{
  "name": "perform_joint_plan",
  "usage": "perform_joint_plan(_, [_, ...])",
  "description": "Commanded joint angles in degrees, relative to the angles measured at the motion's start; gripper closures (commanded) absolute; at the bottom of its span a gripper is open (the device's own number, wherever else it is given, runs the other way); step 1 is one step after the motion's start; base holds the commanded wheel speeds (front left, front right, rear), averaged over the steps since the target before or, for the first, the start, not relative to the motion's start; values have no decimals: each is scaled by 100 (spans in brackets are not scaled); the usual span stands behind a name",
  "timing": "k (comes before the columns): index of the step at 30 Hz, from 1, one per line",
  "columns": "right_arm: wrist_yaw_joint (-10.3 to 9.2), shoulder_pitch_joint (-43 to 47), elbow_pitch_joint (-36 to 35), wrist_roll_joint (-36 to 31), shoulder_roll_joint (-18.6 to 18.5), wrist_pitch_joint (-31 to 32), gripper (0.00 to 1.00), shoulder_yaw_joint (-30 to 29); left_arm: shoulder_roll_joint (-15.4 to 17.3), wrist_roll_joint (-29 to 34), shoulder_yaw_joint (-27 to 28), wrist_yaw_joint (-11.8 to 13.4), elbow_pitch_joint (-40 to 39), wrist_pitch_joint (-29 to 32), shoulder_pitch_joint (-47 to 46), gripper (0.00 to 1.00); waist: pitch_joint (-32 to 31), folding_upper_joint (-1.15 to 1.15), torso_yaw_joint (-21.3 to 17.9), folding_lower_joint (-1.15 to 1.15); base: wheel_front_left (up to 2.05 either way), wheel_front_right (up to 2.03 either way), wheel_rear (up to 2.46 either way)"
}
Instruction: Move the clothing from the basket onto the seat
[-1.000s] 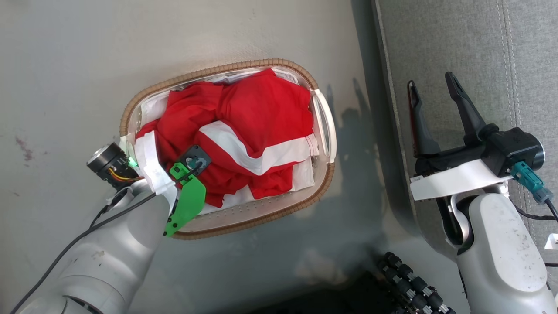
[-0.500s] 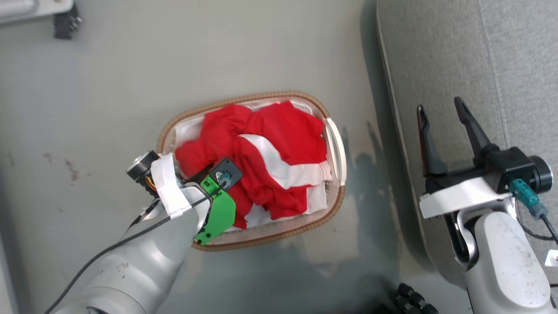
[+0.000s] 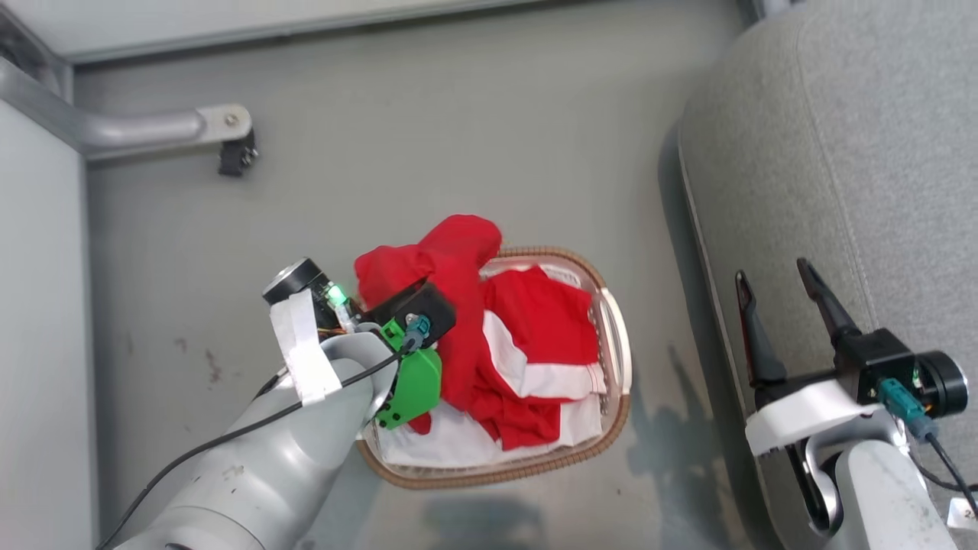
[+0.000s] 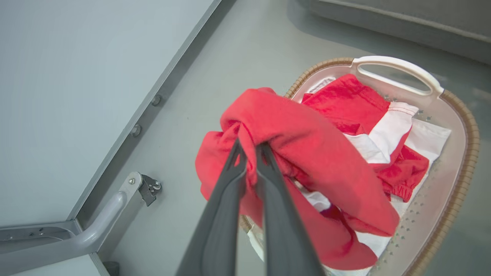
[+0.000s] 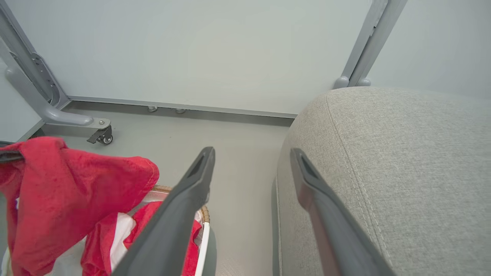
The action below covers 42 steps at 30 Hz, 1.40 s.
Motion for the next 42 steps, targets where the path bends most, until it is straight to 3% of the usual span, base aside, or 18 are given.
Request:
perform_joint_plan(1, [-6,130,17,-67,-25,-28,0,-5,-16,-64,-1,15,-99,-64,46,100,-702,0,240,0,0,0,0])
perform_joint_plan(11, [-6,445,67,-180,-24,-28,0,165,-11,-113,-121,-10,-843,-180,-508,100,-1488,0,275,0,0,0,0])
perform_joint_plan(18, [-6,503,109,-197,-24,-28,0,316,209,-251,-7,-91,-1469,-217,-1098,100,-1862,0,252,0,0,0,0])
perform_joint_plan(28, [-6,249,125,-264,-24,-28,0,733,384,-560,14,-138,-1936,-129,-1698,100,-2128,0,190,0,0,0,0])
perform_joint_plan(42, [-6,-361,381,-418,-24,-28,0,1418,242,-1033,-222,-145,-2393,113,-2005,100,-2319,0,330,0,0,0,0])
